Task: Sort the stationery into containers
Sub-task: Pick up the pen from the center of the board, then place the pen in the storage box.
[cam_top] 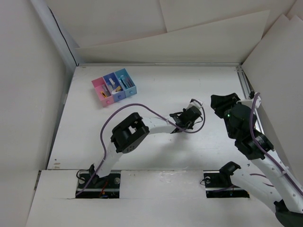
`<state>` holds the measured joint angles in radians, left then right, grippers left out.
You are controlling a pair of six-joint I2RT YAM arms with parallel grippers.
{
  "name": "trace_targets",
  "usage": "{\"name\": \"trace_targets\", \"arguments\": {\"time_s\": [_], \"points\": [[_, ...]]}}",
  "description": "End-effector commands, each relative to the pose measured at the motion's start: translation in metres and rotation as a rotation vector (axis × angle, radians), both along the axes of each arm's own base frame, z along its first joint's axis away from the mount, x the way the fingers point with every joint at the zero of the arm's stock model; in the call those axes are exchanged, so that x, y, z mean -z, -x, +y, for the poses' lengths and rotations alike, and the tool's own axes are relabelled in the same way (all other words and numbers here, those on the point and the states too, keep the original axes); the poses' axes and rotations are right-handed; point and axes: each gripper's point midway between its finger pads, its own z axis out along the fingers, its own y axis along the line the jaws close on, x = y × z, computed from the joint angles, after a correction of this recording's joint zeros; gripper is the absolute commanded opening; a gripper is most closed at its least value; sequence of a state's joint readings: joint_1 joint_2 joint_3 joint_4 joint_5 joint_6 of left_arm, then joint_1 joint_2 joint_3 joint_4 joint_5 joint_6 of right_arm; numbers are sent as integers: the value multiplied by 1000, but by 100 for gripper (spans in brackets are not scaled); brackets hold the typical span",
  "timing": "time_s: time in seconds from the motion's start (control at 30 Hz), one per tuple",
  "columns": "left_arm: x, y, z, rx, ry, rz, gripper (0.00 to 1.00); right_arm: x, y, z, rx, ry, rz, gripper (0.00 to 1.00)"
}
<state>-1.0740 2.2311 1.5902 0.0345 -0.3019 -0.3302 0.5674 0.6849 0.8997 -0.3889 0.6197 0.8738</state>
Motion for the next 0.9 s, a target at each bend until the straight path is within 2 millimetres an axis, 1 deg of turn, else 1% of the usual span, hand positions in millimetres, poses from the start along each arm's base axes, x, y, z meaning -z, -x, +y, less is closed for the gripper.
{"name": "trace_targets", "arguments": {"time_s": [0.0, 0.03, 0.07, 0.1, 0.13, 0.17, 0.2, 0.23, 0.27, 0.33, 0.37, 0.4, 0.43, 0.47, 0.5, 0.53, 0.57, 0.6, 0.63, 0.67, 0.7, 0.73, 0.8, 0.83, 0.87], "points": [[-65, -10, 20, -81, 140, -3, 0, -15, 1, -6, 19, -11, -57, 46], [-72, -22, 35, -113, 172, 5, 0, -12, 2, -9, 29, -9, -57, 46], [-86, -28, 41, -130, 218, 3, 0, -8, 1, -8, 29, -4, -49, 46], [-101, -38, 48, -153, 266, -8, 0, -11, 3, -10, 29, -10, -58, 46], [-131, -57, 68, -204, 329, -33, 0, 0, 2, -9, 29, 3, -39, 46], [-137, -66, 82, -249, 360, -32, 0, 0, 3, -9, 29, -2, -46, 46], [-147, -76, 95, -285, 391, -44, 0, 4, 3, -9, 29, 3, -39, 46], [-168, -85, 112, -321, 432, -66, 0, 7, 2, -5, 8, 10, -35, 46], [-174, -106, 141, -390, 457, -76, 0, 17, -2, 0, -6, 21, -15, 46], [-190, -126, 174, -471, 532, -98, 2, 25, -5, 13, -60, 21, 2, 46], [-198, -145, 211, -549, 557, -118, 3, 33, -8, 18, -82, 36, 20, 46], [-198, -156, 230, -598, 569, -124, 5, 43, -14, 22, -91, 47, 47, 46], [-201, -166, 246, -638, 599, -125, 5, 45, -15, 29, -122, 44, 53, 46], [-196, -176, 264, -678, 591, -131, 7, 47, -17, 33, -136, 44, 57, 46], [-201, -194, 296, -750, 601, -150, 7, 51, -18, 37, -148, 44, 64, 46], [-198, -202, 311, -788, 599, -146, 7, 55, -20, 39, -157, 49, 77, 46], [-194, -208, 314, -770, 610, -121, 7, 57, -20, 41, -166, 45, 74, 46], [-189, -221, 325, -788, 616, -102, 7, 54, -21, 42, -166, 40, 63, 46], [-186, -226, 324, -792, 607, -91, 8, 61, -22, 44, -175, 46, 80, 46], [-165, -232, 336, -842, 541, -70, 8, 62, -22, 44, -175, 46, 80, 46], [-161, -236, 338, -862, 525, -71, 8, 62, -22, 44, -175, 46, 80, 46], [-166, -243, 337, -854, 522, -83, 8, 62, -22, 44, -175, 46, 80, 46], [-155, -249, 344, -880, 498, -68, 8, 64, -22, 44, -175, 46, 80, 46], [-143, -252, 348, -894, 483, -53, 8, 68, -22, 44, -175, 51, 88, 46], [-138, -254, 353, -910, 484, -45, 8, 68, -22, 44, -175, 51, 88, 46]]}}
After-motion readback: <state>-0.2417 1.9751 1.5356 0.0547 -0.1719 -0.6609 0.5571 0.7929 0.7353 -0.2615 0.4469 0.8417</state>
